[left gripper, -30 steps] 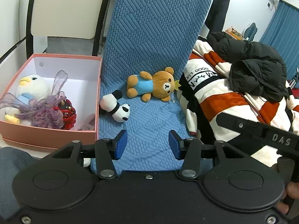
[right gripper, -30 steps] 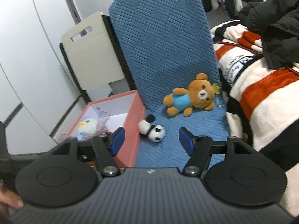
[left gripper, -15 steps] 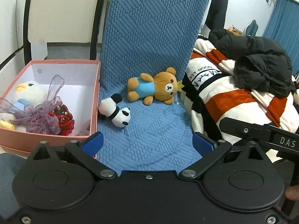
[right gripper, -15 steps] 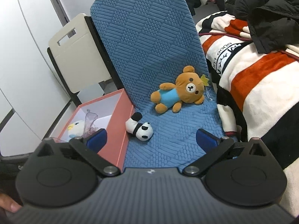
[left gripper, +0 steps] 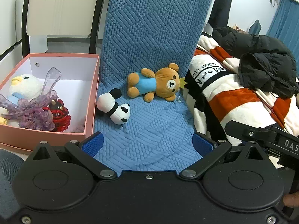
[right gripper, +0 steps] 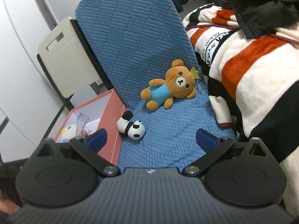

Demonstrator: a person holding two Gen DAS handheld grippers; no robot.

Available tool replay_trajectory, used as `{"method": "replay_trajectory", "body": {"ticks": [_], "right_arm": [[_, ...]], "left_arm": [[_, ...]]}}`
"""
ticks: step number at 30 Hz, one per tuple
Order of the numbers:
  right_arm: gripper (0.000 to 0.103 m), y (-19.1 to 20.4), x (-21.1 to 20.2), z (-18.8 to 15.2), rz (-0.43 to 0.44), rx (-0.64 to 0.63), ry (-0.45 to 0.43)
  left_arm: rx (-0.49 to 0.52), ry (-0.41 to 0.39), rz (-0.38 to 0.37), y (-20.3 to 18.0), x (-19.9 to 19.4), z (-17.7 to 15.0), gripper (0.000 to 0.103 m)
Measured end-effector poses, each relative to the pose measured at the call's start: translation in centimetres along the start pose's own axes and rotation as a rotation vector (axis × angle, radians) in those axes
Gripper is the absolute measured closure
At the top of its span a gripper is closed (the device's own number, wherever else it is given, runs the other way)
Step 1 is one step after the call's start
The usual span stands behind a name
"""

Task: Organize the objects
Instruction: 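Withdraw both tools from the box back toward the chair seat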

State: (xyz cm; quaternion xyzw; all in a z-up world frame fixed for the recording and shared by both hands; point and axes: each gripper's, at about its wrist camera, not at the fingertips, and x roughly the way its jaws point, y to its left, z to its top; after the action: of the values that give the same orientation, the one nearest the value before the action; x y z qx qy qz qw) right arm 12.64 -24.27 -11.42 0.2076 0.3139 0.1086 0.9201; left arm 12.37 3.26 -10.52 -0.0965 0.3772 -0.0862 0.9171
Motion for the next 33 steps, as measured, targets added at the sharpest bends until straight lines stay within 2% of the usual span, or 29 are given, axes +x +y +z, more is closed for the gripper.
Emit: {"method": "replay_trajectory", "body": {"ticks": [14,17,21,26,33], "right_arm": [[0.000,-3.6,4.1,-0.4,0.018,0.172,-0.062],[0.000,-4.8,5.3,-0.5,0.029,0.226,-0.067],[0.000,-6.3,6.7,-0.4,0.035,0.279,-0.062],[0.000,-7.9,8.9,-0.1,0.056,0.345,-0.054],[0.001,-8.7,11.7,0.8,0.089,0.391,-0.093]], "left_arm": [[0.010,0.037,0.047,-0.8,5.5,0.3,0.004],[0.017,0.043,0.077,-1.0,6.7,0.5,0.004],[0.008,0.058,0.072,-1.4,7.8,0.7,0.004],[0.014,0.061,0.097,-1.7,9.6,0.9,0.004],[0.031,0.047,0.142,-2.2,11.7,1.7,0.004]]}}
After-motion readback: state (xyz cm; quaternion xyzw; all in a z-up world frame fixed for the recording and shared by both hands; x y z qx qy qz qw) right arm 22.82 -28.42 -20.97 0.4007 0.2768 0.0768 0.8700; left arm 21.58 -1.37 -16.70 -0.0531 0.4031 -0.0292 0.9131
